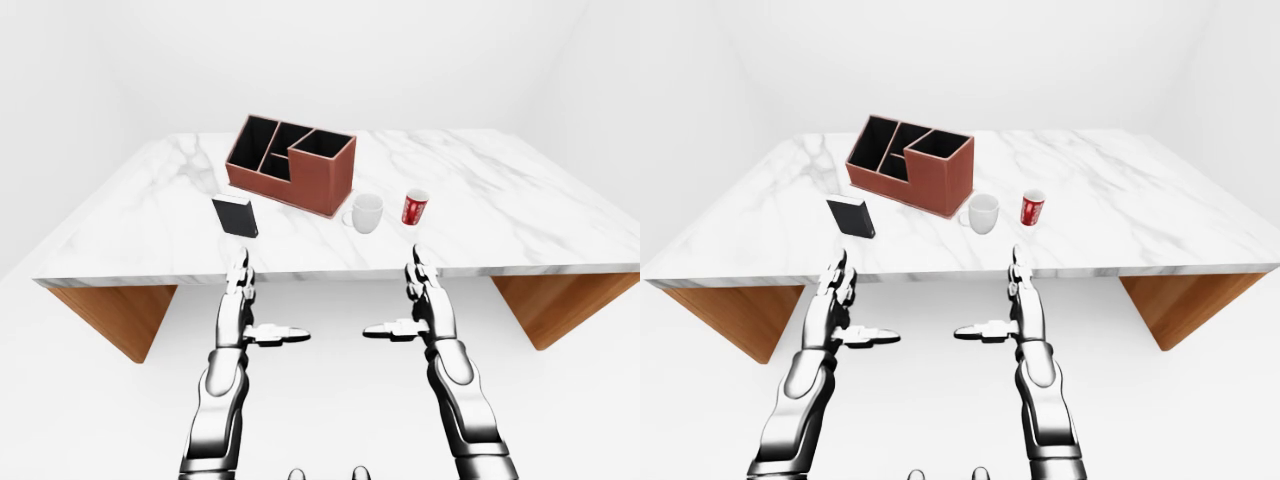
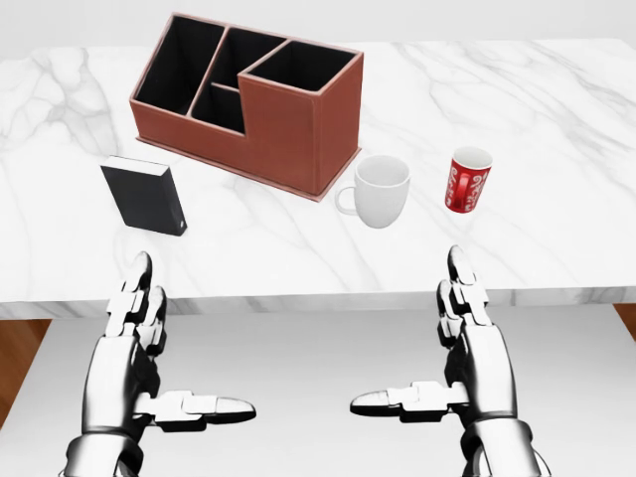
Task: Pick up the red mug and place it to the right of the caddy.
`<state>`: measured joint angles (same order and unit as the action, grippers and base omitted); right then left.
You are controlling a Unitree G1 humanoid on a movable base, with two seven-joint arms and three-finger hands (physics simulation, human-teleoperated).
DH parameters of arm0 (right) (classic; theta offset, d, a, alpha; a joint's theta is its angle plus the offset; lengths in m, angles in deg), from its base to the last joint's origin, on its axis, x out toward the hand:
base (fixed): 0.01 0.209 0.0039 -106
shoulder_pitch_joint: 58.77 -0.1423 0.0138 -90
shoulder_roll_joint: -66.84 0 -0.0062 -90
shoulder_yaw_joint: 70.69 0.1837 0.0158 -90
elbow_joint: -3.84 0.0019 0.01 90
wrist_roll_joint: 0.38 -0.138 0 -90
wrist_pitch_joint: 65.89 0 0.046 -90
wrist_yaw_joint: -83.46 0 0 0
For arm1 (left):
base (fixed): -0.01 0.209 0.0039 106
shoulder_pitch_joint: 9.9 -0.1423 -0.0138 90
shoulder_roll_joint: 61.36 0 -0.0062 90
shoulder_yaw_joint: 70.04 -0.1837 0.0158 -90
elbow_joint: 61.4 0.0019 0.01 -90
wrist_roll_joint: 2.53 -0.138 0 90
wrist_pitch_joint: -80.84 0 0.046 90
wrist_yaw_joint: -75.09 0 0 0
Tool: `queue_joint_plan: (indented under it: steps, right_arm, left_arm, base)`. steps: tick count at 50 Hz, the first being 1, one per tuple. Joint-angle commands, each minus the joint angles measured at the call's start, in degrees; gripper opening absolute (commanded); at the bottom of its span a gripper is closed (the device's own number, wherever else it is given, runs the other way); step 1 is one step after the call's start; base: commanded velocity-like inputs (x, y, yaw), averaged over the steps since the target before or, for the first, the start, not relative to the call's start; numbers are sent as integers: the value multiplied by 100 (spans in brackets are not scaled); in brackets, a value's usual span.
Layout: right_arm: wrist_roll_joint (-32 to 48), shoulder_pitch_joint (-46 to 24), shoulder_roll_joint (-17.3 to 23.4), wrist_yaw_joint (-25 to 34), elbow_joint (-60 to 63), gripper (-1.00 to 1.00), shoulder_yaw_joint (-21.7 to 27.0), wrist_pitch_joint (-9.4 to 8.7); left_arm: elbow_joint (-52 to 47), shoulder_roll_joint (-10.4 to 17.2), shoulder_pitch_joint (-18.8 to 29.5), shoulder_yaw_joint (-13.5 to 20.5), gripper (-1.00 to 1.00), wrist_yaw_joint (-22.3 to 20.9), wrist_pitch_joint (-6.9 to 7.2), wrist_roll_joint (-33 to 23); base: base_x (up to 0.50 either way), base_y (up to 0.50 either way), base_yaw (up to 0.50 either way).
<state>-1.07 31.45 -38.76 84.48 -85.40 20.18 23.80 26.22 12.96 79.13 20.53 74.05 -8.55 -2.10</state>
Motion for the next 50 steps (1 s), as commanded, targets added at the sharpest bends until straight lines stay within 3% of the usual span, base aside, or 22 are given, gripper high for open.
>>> queue_joint_plan:
  steps: [1, 9, 12, 17, 50]
  right_arm:
    - [-166, 86, 78, 180, 361, 100, 181, -178]
    - [-142, 175, 83, 216, 620, 100, 195, -248]
    - [-145, 227, 88, 234, 804, 100, 212, -338]
    - [-171, 321, 93, 259, 1147, 100, 261, -469]
    - [-276, 1175, -89, 197, 3923, 100, 322, -469]
  left_arm:
    - [-711, 27, -287, 39, 100, -186, 180, 40]
    - [-1056, 31, -411, 72, 100, -223, 277, 34]
    - [-1409, 31, -514, 90, 100, -247, 439, 71]
    - [-1822, 24, -659, 119, 100, -294, 439, 107]
    - [-4260, -85, -1538, 182, 100, -499, 439, 242]
  base:
    - [0, 0, 0]
    - [0, 0, 0]
    - [0, 0, 0]
    - [0, 0, 0]
    - [0, 0, 0]
